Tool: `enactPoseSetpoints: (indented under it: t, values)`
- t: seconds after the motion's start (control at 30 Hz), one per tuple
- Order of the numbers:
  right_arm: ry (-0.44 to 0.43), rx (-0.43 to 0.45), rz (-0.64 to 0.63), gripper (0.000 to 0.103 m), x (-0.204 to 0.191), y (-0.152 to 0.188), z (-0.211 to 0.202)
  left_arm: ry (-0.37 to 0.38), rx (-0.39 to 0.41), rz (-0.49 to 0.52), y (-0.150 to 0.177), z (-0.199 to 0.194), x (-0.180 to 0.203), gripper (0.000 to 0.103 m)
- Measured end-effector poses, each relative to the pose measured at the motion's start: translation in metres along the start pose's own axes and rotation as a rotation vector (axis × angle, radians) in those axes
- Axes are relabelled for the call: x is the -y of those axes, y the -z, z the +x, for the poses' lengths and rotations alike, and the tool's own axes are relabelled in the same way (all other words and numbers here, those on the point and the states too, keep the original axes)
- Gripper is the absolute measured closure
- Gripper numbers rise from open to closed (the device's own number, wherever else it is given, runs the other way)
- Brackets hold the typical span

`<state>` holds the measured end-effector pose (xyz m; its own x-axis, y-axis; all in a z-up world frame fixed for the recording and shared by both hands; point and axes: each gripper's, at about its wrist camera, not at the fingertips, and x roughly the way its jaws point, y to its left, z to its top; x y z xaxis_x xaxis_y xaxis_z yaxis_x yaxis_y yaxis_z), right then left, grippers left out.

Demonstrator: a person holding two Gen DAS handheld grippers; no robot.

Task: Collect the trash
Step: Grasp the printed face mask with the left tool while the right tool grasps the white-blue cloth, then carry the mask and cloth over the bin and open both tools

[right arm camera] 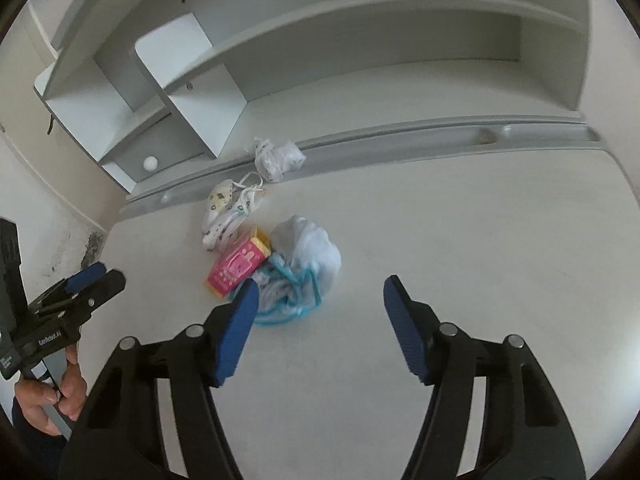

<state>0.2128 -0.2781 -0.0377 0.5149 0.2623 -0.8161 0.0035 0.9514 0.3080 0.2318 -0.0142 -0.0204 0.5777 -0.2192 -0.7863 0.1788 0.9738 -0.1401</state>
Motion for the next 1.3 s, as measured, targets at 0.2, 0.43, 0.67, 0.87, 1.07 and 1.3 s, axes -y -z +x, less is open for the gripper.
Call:
enactPoseSetpoints:
  t: [0.2, 0.43, 0.67, 0.87, 1.07, 1.3]
  values:
    - [-0.056, -0.017, 0.001, 0.089, 0.002, -0.003, 0.014, 0.028, -0.021, -0.032, -0.022, 0.033, 0.020, 0.011]
    - [-0.073, 0.074, -0.036, 0.092, -0.003, 0.004, -0.032, 0.024, -0.066, 0.030, -0.038, 0.066, 0.057, 0.011]
    - [-0.037, 0.107, -0.050, 0.092, 0.008, 0.021, -0.071, -0.033, -0.098, 0.091, -0.035, 0.092, 0.077, 0.039]
    - [0.049, 0.142, -0.010, 0.092, 0.040, 0.047, -0.103, -0.059, -0.077, 0.127, -0.026, 0.069, 0.086, 0.074]
    - [0.200, 0.200, 0.105, 0.092, 0.107, 0.100, -0.166, -0.030, -0.003, 0.221, -0.001, 0.010, 0.120, 0.074]
    - [0.351, 0.300, 0.288, 0.092, 0.198, 0.199, -0.259, 0.099, 0.018, 0.374, 0.057, -0.053, 0.209, 0.074]
